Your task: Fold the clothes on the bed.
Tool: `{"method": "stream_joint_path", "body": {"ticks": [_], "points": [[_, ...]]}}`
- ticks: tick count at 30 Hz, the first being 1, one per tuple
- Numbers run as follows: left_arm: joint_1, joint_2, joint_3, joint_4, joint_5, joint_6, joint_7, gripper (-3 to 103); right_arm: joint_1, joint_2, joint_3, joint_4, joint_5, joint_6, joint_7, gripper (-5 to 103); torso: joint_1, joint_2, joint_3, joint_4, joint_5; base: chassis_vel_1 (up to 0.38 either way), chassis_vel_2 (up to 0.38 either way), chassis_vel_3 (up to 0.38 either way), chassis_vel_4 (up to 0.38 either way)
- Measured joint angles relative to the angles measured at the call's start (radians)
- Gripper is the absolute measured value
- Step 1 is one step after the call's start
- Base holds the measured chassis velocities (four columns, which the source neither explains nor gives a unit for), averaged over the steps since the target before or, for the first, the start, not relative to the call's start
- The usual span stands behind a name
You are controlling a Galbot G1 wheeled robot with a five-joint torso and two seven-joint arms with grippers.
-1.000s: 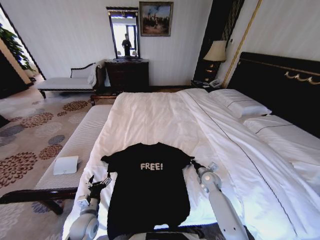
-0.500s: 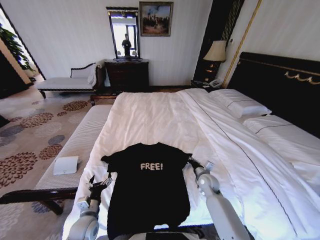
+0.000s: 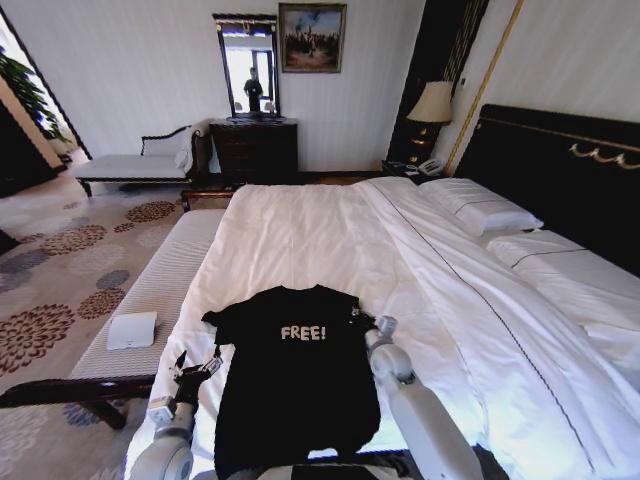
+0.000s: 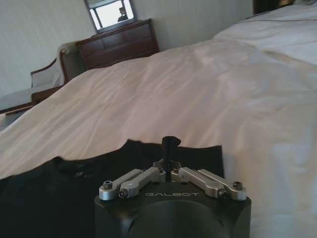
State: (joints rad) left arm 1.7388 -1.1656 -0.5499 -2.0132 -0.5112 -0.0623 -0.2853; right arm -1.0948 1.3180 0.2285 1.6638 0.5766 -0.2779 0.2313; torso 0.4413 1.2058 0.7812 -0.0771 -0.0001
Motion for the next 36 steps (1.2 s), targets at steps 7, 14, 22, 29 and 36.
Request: {"method": "stream_joint_path", "body": {"ticks": [7, 14, 22, 29, 36], "points": [[0.009, -0.001, -0.01, -0.005, -0.001, 0.0, 0.0, 100, 0.032, 0.011, -0.054, -0.071, -0.033, 0.012, -0.011, 0, 0.0, 0.0, 0.0, 0.0, 0.0001, 0.0, 0.0, 0.0, 0.0], [0.013, -0.003, -0.014, -0.01, -0.001, 0.001, 0.0, 100, 0.049, 0.015, -0.095, -0.117, -0.063, 0.023, -0.026, -2, 0.0, 0.0, 0.0, 0.0, 0.0001, 0.0, 0.0, 0.0, 0.0], [0.019, -0.014, -0.014, -0.01, 0.006, 0.002, -0.001, 100, -0.03, -0.012, -0.142, 0.018, -0.091, 0.014, -0.056, 24, 0.0, 0.0, 0.0, 0.0, 0.0001, 0.0, 0.0, 0.0, 0.0], [0.013, -0.017, 0.002, -0.009, 0.011, 0.004, -0.002, 100, -0.11, -0.027, -0.053, 0.086, -0.152, 0.092, -0.079, 51, 0.0, 0.0, 0.0, -0.0002, 0.0001, 0.0, 0.0, 0.0, 0.0], [0.009, -0.023, 0.017, 0.0, 0.016, 0.004, -0.003, 100, -0.07, -0.059, 0.039, -0.071, -0.281, 0.163, -0.081, 79, 0.0, 0.0, 0.0, 0.0, 0.0002, 0.0, 0.0, 0.0, 0.0]]}}
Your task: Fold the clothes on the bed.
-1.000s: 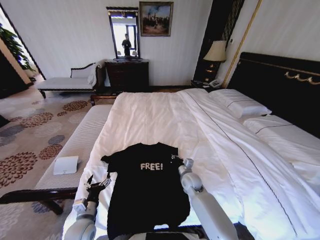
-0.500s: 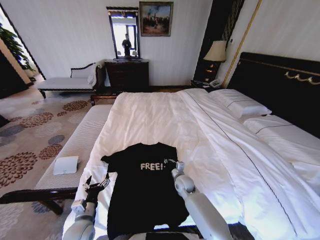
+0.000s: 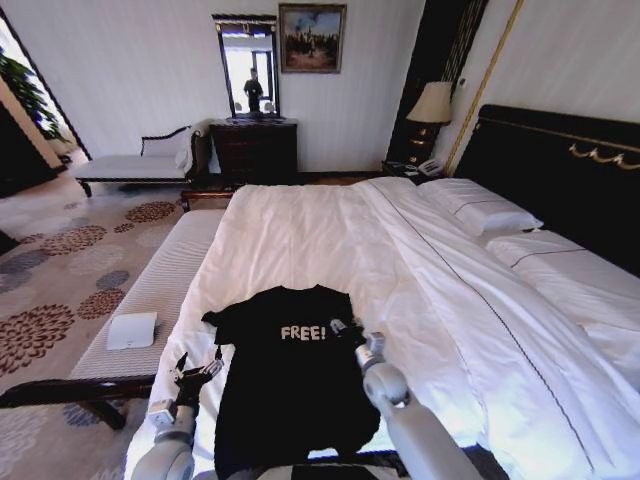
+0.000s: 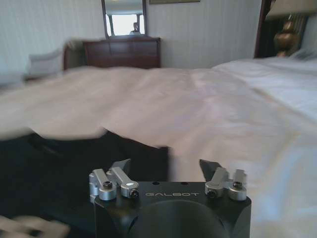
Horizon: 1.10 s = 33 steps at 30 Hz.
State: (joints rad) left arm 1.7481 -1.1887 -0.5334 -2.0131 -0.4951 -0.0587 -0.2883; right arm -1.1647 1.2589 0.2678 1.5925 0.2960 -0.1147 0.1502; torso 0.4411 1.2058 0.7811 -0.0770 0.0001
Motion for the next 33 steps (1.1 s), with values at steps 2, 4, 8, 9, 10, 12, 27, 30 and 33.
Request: {"method": "stream_joint_path", "body": {"ticks": [2, 4, 8, 9, 10, 12, 27, 30, 33], "points": [[-0.001, -0.003, 0.003, 0.0, 0.002, -0.001, 0.0, 100, 0.006, -0.018, 0.003, -0.037, -0.043, 0.003, -0.005, 85, 0.0, 0.0, 0.0, -0.0002, 0.0002, 0.0, 0.0, 0.0, 0.0], [-0.001, -0.004, 0.004, 0.0, 0.002, -0.002, 0.0, 100, 0.006, -0.028, 0.003, -0.046, -0.057, 0.0, -0.007, 90, 0.0, 0.0, 0.0, -0.0001, 0.0002, 0.0, 0.0, 0.0, 0.0], [0.003, -0.009, 0.003, 0.003, 0.003, -0.007, 0.001, 100, 0.005, -0.051, 0.008, -0.074, -0.097, -0.011, -0.007, 100, 0.0, 0.0, 0.0, -0.0001, 0.0001, 0.0, 0.0, 0.0, 0.0], [0.004, -0.009, 0.003, 0.004, 0.002, -0.01, 0.001, 100, 0.007, -0.059, 0.012, -0.088, -0.111, -0.008, -0.007, 100, 0.0, 0.0, 0.0, -0.0001, 0.0001, 0.0, 0.0, 0.0, 0.0], [0.005, -0.009, 0.002, 0.005, 0.002, -0.012, 0.001, 100, 0.01, -0.067, 0.016, -0.104, -0.126, -0.001, -0.008, 100, 0.0, 0.0, 0.0, -0.0001, 0.0, 0.0, 0.0, 0.0, 0.0], [0.007, -0.007, 0.001, 0.006, 0.0, -0.014, 0.002, 100, 0.017, -0.09, 0.027, -0.14, -0.154, 0.024, -0.017, 100, 0.0, 0.0, 0.0, -0.0001, 0.0001, 0.0, 0.0, 0.0, 0.0], [0.008, -0.004, -0.003, -0.001, -0.002, -0.014, 0.002, 100, -0.017, -0.124, -0.034, -0.063, -0.172, 0.061, -0.086, 100, 0.0, 0.0, 0.0, -0.0001, -0.0002, 0.0, 0.0, 0.0, 0.0], [0.011, -0.002, -0.005, -0.001, -0.003, -0.013, 0.003, 100, -0.035, -0.126, -0.053, -0.033, -0.185, 0.063, -0.092, 100, 0.0, 0.0, 0.0, 0.0, -0.0002, 0.0, 0.0, 0.0, 0.0], [0.009, 0.002, -0.004, -0.002, -0.004, -0.011, 0.003, 100, -0.049, -0.135, -0.068, -0.012, -0.193, 0.063, -0.095, 100, 0.0, 0.0, 0.0, -0.0001, -0.0002, 0.0, 0.0, 0.0, 0.0]]}}
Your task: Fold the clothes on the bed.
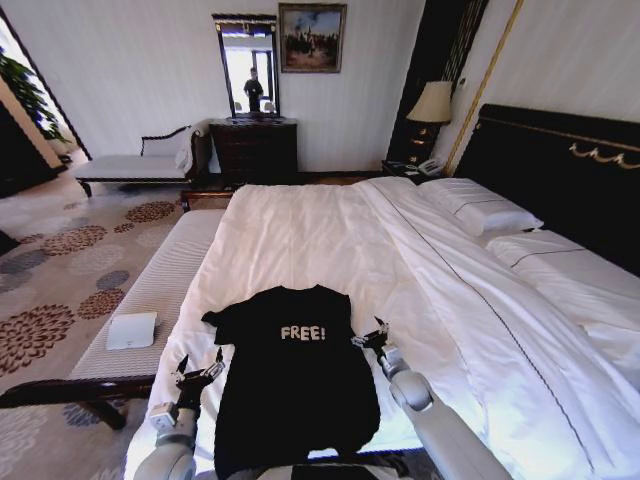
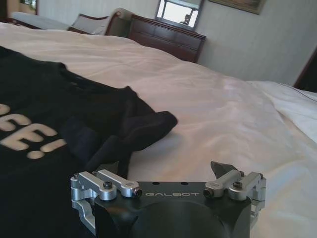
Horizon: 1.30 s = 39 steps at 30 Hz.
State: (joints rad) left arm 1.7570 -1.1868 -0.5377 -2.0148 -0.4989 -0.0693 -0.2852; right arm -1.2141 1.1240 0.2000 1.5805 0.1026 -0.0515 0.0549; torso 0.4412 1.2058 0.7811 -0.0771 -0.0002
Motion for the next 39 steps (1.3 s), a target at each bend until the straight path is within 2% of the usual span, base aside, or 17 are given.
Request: {"method": "stream_joint_path", "body": {"ticks": [15, 17, 18, 20, 23, 24, 28, 29, 32, 39], "points": [[-0.018, 0.016, 0.004, -0.002, -0.014, 0.007, 0.0, 100, -0.113, -0.034, -0.064, 0.059, -0.066, 0.026, -0.011, 100, 0.0, 0.0, 0.0, -0.0001, 0.0001, 0.0, 0.0, 0.0, 0.0], [-0.019, 0.016, 0.005, 0.001, -0.015, 0.007, 0.0, 100, -0.119, -0.03, -0.056, 0.078, -0.003, 0.019, -0.012, 100, 0.0, 0.0, 0.0, -0.0001, 0.0002, 0.0, 0.0, 0.0, 0.0], [-0.019, 0.016, 0.005, 0.001, -0.015, 0.007, 0.0, 100, -0.119, -0.03, -0.056, 0.078, -0.003, 0.019, -0.012, 100, 0.0, 0.0, 0.0, -0.0001, 0.0002, 0.0, 0.0, 0.0, 0.0], [-0.019, 0.017, 0.006, 0.003, -0.015, 0.007, 0.0, 100, -0.108, -0.02, -0.04, 0.098, 0.111, -0.005, -0.01, 100, 0.0, 0.0, 0.0, -0.0001, 0.0001, 0.0, 0.0, 0.0, 0.0], [-0.017, 0.017, 0.006, 0.002, -0.016, 0.007, 0.0, 100, -0.063, -0.005, -0.014, 0.103, 0.35, -0.061, 0.0, 100, 0.0, 0.0, 0.0, 0.0, 0.0001, 0.0, 0.0, 0.0, 0.0], [-0.017, 0.017, 0.006, 0.002, -0.016, 0.007, 0.0, 100, -0.063, -0.005, -0.014, 0.103, 0.35, -0.061, 0.0, 100, 0.0, 0.0, 0.0, 0.0, 0.0001, 0.0, 0.0, 0.0, 0.0], [-0.011, 0.019, -0.005, -0.004, -0.016, 0.007, 0.0, 100, -0.005, 0.007, -0.003, 0.076, 0.612, -0.14, -0.002, 100, 0.0, 0.0, 0.0, 0.0001, 0.0002, 0.0, 0.0, 0.0, 0.0], [-0.011, 0.019, -0.005, -0.004, -0.016, 0.007, 0.0, 100, -0.005, 0.007, -0.003, 0.076, 0.612, -0.14, -0.002, 100, 0.0, 0.0, 0.0, 0.0001, 0.0002, 0.0, 0.0, 0.0, 0.0], [-0.005, 0.021, -0.014, -0.006, -0.019, 0.007, 0.0, 100, 0.018, 0.021, -0.007, 0.068, 0.735, -0.184, -0.007, 100, 0.0, 0.0, 0.0, 0.0001, 0.0001, 0.0, 0.0, 0.0, 0.0], [-0.002, 0.018, -0.019, -0.009, -0.02, 0.009, -0.001, 100, 0.034, 0.03, -0.013, 0.072, 0.799, -0.207, -0.009, 100, 0.0, 0.0, 0.0, 0.0, 0.0002, 0.0, 0.0, 0.0, 0.0]]}}
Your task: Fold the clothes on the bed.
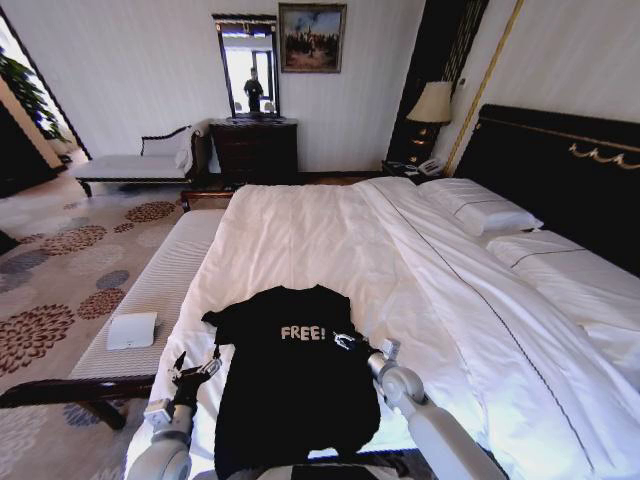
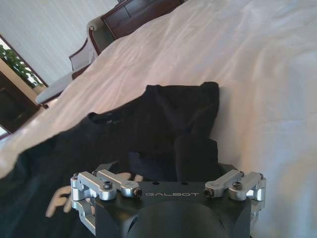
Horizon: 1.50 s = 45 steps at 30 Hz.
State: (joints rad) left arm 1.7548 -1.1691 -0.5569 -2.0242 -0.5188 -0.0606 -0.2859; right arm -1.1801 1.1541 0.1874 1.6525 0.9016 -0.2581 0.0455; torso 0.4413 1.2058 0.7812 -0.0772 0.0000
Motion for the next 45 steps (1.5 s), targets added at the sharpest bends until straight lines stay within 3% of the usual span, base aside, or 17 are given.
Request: {"method": "stream_joint_path", "body": {"ticks": [14, 36, 40, 45], "points": [[0.002, -0.004, -0.005, -0.001, -0.002, 0.0, -0.001, 100, -0.061, -0.033, -0.027, 0.126, 0.028, -0.038, 0.008, 100, 0.0, 0.0, 0.0, 0.0, 0.0, 0.0, 0.0, 0.0, 0.0], [0.002, -0.009, -0.017, 0.006, -0.016, 0.0, 0.003, 100, -0.17, -0.12, -0.081, 0.198, -0.16, -0.055, -0.012, 100, 0.0, 0.0, 0.0, 0.0001, 0.0, 0.0, 0.0, 0.0, 0.0], [0.002, -0.012, -0.015, 0.007, -0.016, -0.001, 0.003, 100, -0.166, -0.127, -0.054, 0.23, -0.149, -0.048, -0.012, 100, 0.0, 0.0, 0.0, -0.0002, 0.0001, 0.0, 0.0, 0.0, 0.0], [0.008, -0.014, -0.016, 0.006, -0.014, -0.002, 0.004, 100, -0.043, -0.103, -0.011, 0.196, -0.063, -0.046, 0.017, 100, 0.0, 0.0, 0.0, -0.0002, 0.0002, 0.0, 0.0, 0.0, 0.0]]}}
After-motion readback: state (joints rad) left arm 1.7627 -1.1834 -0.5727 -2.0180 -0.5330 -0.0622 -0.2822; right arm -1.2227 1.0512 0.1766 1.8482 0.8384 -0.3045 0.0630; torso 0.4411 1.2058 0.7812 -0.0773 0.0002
